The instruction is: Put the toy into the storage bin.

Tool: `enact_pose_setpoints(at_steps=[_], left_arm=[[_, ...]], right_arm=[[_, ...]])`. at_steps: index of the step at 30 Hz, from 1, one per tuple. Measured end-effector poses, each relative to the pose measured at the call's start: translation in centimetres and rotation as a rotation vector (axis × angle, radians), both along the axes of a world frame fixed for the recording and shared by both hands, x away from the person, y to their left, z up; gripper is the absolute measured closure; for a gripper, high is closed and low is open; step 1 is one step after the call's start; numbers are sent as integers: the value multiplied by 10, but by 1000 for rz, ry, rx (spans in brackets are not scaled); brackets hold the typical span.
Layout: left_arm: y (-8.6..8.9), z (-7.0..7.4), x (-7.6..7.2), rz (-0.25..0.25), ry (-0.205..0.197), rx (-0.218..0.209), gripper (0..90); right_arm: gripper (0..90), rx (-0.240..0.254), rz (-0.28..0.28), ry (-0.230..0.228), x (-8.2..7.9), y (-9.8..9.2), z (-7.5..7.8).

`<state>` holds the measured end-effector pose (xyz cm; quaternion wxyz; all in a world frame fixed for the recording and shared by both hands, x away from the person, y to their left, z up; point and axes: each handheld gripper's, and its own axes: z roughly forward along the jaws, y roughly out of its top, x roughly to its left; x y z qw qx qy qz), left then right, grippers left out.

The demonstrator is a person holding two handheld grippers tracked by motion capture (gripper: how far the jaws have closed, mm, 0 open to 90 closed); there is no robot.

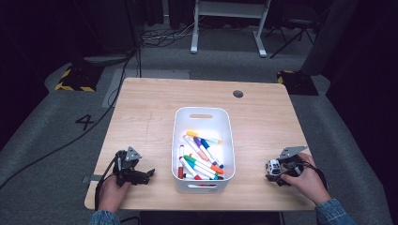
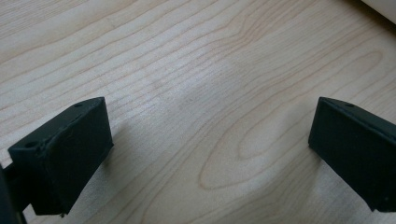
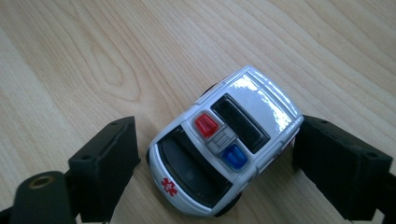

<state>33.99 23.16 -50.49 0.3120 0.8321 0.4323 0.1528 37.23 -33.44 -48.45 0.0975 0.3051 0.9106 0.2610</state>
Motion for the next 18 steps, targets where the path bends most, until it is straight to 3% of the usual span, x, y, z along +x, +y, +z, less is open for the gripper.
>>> enact_pose_setpoints(at_steps=[3, 9, 18], left_arm=[[0, 0, 0, 0, 0, 0, 0], [0, 0, 0, 0, 0, -1, 0], [0, 0, 0, 0, 0, -1, 0]], right_arm=[[137, 8, -18, 6, -2, 2, 0], [127, 24, 1, -4, -3, 0, -2], [247, 36, -3, -16, -2, -4, 0]])
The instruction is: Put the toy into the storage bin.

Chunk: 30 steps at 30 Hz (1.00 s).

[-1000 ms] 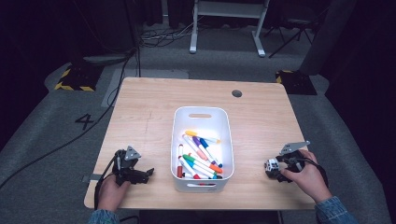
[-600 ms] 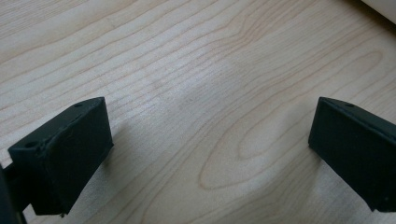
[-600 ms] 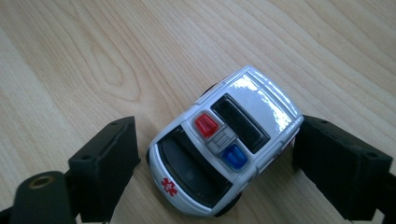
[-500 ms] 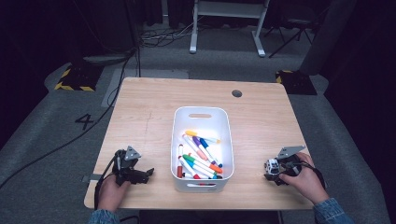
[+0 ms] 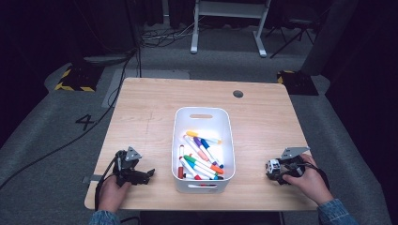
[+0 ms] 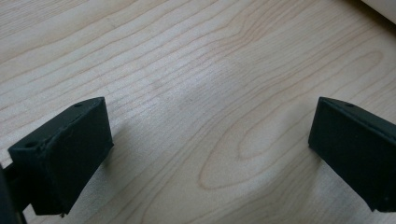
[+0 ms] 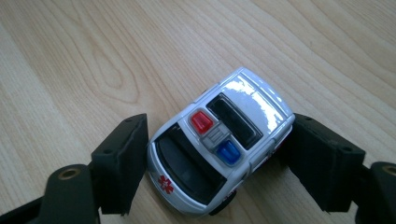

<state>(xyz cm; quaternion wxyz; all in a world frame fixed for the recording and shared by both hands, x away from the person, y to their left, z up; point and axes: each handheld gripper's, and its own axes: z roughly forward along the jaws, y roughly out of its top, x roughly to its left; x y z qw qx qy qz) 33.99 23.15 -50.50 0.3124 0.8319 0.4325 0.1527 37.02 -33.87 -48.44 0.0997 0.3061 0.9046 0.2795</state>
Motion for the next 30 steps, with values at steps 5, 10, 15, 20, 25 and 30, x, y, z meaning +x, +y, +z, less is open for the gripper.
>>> enact_pose_setpoints(at_steps=[5, 10, 15, 20, 25, 30], left_arm=[[0, 0, 0, 0, 0, 0, 0], [0, 0, 0, 0, 0, 1, 0], [0, 0, 0, 0, 0, 1, 0], [0, 0, 0, 3, 3, -1, 0], [0, 0, 0, 6, -2, -1, 0], [0, 0, 0, 4, 1, -1, 0]], right_arm=[[272, 4, -33, 3, -2, 1, 1], [337, 5, -29, -12, -3, -1, 2], [345, -16, -22, -21, -4, 0, 3], [473, 1, -42, -20, -8, -2, 8], [473, -6, -38, -7, -7, -3, 5], [475, 16, -61, -42, -9, 1, 9]])
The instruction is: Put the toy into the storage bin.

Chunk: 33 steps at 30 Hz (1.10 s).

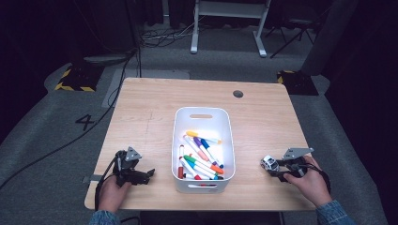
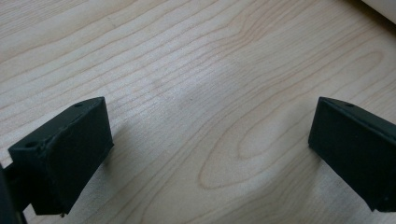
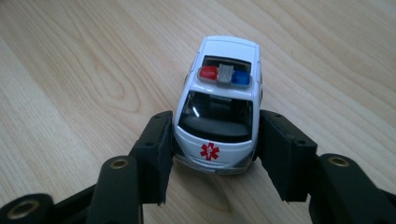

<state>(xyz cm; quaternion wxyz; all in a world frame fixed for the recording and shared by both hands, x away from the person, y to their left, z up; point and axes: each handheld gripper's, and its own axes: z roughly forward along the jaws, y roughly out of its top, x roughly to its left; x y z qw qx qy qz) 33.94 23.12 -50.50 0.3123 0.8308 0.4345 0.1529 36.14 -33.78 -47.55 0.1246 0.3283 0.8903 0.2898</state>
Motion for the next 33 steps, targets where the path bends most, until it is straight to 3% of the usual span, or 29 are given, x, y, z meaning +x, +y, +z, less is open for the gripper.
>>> enact_pose_setpoints(at_steps=[13, 22, 33], left_arm=[[0, 0, 0, 4, -2, 0, 0], [0, 0, 0, 4, -2, 0, 0], [0, 0, 0, 4, -2, -1, 0]], right_arm=[[476, 58, 18, -99, -4, 11, 26], [476, 81, 24, -123, -3, 15, 40], [476, 106, 57, -161, -6, 25, 74]])
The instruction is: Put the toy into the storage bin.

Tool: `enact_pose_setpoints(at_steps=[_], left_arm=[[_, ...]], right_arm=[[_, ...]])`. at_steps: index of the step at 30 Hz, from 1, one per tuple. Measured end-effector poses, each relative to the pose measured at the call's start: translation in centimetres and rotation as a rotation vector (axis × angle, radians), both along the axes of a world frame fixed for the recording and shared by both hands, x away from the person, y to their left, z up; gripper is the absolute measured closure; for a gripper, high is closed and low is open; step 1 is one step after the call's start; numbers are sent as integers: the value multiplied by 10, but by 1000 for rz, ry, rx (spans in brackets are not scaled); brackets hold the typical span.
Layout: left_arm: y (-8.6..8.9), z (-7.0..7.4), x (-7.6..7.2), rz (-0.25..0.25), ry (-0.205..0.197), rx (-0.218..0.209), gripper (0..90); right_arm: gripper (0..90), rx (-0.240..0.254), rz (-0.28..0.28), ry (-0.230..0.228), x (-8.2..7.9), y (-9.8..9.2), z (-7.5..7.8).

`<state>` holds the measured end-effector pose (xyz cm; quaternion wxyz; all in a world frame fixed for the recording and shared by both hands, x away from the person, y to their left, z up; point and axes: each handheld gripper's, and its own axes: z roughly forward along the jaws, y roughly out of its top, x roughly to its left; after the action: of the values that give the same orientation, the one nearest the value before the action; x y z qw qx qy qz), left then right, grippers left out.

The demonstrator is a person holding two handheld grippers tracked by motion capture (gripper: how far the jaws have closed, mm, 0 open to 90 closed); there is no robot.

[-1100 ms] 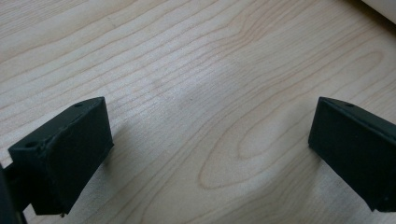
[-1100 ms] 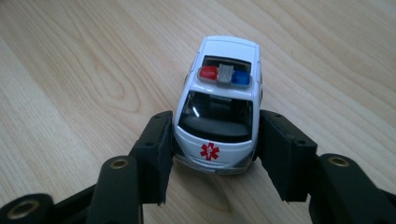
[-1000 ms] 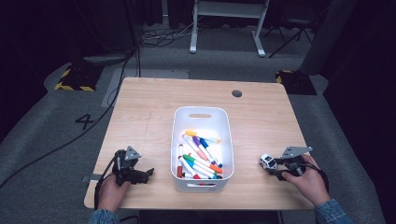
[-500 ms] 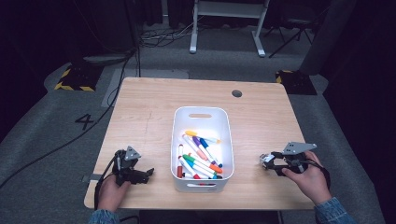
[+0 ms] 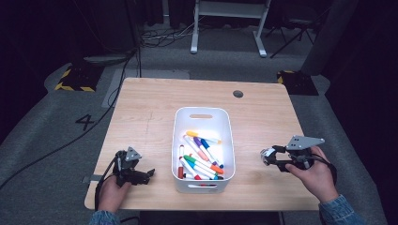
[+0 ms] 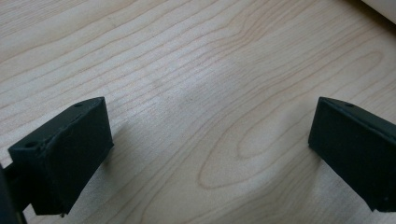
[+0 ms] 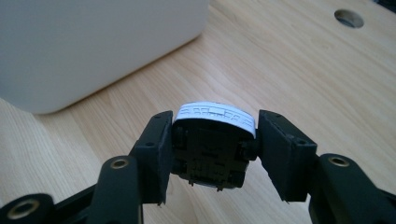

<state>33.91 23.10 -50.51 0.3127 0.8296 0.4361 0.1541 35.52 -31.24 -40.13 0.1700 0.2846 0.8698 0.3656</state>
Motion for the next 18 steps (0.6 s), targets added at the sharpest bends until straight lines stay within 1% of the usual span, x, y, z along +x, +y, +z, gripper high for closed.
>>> enact_pose_setpoints(at_steps=[8, 10, 11, 12, 13, 17, 18], left_arm=[[0, 0, 0, 0, 0, 0, 0], [0, 0, 0, -3, -3, 1, 0], [0, 0, 0, -1, -1, 0, 0], [0, 0, 0, -1, -1, 0, 0], [0, 0, 0, -1, 0, 0, 0], [0, 0, 0, -1, -2, 0, 0], [0, 0, 0, -1, -2, 0, 0]], right_arm=[[476, 10, 26, -41, -2, 7, 27], [475, 17, 31, -41, -2, 10, 33], [476, 10, 30, -48, -2, 11, 36], [476, 10, 30, -48, -2, 11, 36], [476, 18, 44, -53, -3, 15, 42], [475, 25, 62, -73, -4, 23, 54], [475, 33, 69, -75, -4, 25, 56]])
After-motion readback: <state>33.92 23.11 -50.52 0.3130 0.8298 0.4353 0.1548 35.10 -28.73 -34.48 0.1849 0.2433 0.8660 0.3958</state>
